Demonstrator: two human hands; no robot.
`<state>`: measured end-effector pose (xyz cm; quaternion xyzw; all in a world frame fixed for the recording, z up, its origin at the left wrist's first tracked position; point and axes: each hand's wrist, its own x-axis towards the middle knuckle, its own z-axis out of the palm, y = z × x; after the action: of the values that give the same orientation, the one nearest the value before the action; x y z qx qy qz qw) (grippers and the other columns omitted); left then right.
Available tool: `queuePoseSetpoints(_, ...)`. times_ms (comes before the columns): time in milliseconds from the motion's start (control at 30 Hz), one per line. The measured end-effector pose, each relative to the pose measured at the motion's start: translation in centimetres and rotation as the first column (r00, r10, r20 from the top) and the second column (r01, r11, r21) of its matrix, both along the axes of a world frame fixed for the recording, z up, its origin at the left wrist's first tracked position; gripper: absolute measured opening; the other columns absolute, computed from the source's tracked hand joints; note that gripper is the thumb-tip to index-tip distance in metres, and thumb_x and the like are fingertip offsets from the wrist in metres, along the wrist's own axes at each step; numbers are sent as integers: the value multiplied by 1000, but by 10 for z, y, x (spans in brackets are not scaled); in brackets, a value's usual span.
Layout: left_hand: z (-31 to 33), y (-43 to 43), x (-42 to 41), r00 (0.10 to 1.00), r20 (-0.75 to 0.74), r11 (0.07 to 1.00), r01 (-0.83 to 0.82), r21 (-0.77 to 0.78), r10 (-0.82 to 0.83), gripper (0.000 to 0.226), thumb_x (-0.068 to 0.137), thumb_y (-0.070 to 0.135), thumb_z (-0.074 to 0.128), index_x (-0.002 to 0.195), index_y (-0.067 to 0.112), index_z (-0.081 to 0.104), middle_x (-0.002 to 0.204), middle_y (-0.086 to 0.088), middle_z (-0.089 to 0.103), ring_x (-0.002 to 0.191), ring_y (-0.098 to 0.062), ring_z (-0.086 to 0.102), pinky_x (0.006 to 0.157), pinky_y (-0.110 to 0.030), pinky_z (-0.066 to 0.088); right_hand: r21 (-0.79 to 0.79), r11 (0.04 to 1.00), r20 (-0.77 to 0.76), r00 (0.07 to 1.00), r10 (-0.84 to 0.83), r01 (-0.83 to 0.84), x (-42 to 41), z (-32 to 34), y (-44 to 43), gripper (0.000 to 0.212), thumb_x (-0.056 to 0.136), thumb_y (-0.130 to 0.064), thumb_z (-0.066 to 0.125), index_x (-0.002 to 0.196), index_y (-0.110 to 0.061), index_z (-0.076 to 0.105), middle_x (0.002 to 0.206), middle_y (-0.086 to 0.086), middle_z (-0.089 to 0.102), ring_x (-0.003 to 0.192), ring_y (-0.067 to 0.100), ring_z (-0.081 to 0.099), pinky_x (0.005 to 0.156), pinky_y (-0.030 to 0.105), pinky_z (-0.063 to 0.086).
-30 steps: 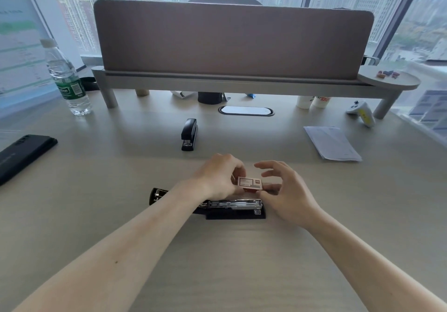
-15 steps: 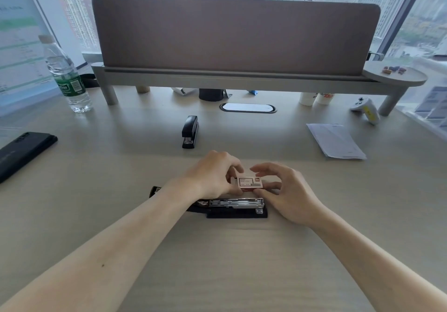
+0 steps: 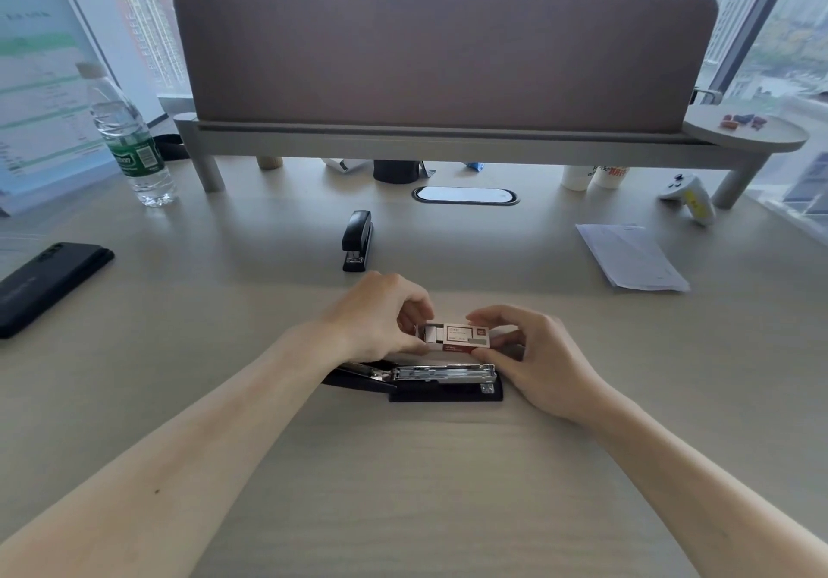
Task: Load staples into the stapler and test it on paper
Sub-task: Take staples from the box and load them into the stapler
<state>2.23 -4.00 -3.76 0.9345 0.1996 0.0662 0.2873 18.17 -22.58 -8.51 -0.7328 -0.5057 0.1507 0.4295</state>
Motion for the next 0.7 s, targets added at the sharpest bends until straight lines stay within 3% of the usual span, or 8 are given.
queuePoseSetpoints(133, 4, -1, -1, 999, 11, 998, -32, -44, 33, 38, 68, 28, 95, 96, 24, 69, 87, 9, 76, 76, -4, 74, 80, -30, 63, -27, 1000, 13, 1000, 6, -6, -1, 3, 1, 35, 88, -11, 80, 117, -28, 73, 105, -11, 79, 81, 2, 77, 83, 26, 62)
queuePoseSetpoints(267, 8, -3, -1, 999, -14, 999, -36, -12, 36, 27, 70, 29, 94, 86, 25, 73, 78, 14, 74, 74, 1, 72, 79, -30, 62, -47, 999, 24, 1000, -4, 5, -2, 4, 3, 33, 88, -13, 80, 116, -30, 75, 100, -14, 80, 75, -2, 75, 78, 17, 57)
queuePoseSetpoints(467, 7, -7, 3, 999, -32, 999, -41, 13, 41, 21, 70, 31, 93, 82, 23, 77, 73, 11, 75, 72, -3, 72, 77, -32, 61, -51, 999, 28, 1000, -8, 10, -3, 5, 2, 32, 88, -12, 80, 114, -29, 75, 92, -17, 79, 76, -2, 75, 76, 16, 56)
queuePoseSetpoints(567, 8, -8, 3, 998, -45, 999, -45, 21, 46, 24, 69, 31, 94, 82, 24, 75, 74, 11, 73, 74, -5, 72, 77, -33, 61, -51, 999, 34, 999, -4, 6, -3, 4, 2, 31, 88, -13, 79, 114, -30, 75, 95, -14, 80, 78, 1, 76, 80, 25, 61)
queuePoseSetpoints(700, 10, -8, 2, 996, -48, 997, -74, 1, 74, 25, 70, 30, 94, 83, 22, 73, 73, 14, 71, 75, -2, 72, 73, -24, 58, -48, 999, 37, 999, 1, 1, -3, 4, 2, 31, 89, -14, 80, 115, -30, 74, 97, -12, 80, 78, 1, 76, 80, 27, 62)
